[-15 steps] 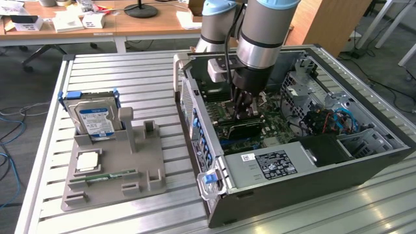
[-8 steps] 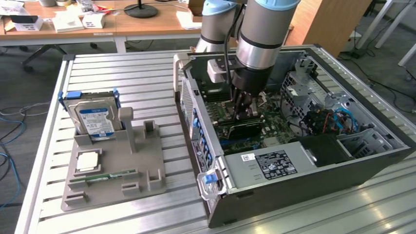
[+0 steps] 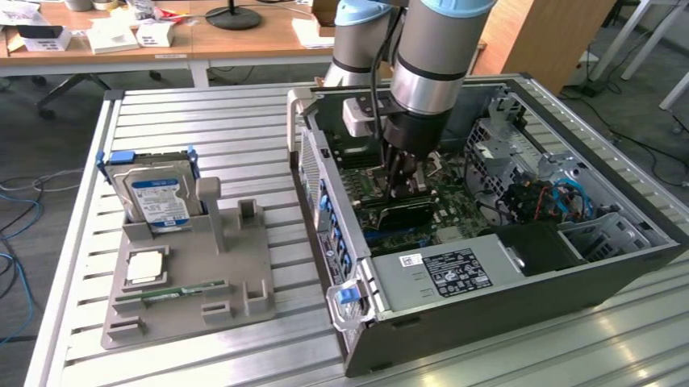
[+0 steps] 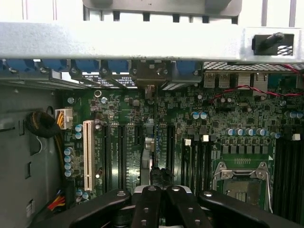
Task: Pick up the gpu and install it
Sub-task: 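Press down on the gpu until it lock into place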
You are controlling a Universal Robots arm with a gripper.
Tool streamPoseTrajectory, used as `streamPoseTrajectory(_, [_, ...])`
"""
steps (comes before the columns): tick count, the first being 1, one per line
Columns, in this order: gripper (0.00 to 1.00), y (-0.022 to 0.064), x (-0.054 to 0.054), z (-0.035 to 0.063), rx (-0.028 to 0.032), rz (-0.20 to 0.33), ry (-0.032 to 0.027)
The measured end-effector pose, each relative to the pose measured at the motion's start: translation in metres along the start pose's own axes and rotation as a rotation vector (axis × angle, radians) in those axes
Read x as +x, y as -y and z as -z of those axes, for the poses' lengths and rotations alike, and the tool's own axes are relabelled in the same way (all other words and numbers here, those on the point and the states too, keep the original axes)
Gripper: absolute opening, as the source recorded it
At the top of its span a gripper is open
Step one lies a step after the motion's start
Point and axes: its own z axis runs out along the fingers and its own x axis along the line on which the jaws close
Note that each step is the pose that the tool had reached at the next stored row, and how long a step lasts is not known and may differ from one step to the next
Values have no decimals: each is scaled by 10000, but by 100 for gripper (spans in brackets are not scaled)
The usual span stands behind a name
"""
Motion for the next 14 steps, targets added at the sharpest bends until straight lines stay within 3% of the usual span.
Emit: streamPoseTrajectory(14, [11,-1,0,-27,-1,-1,-3])
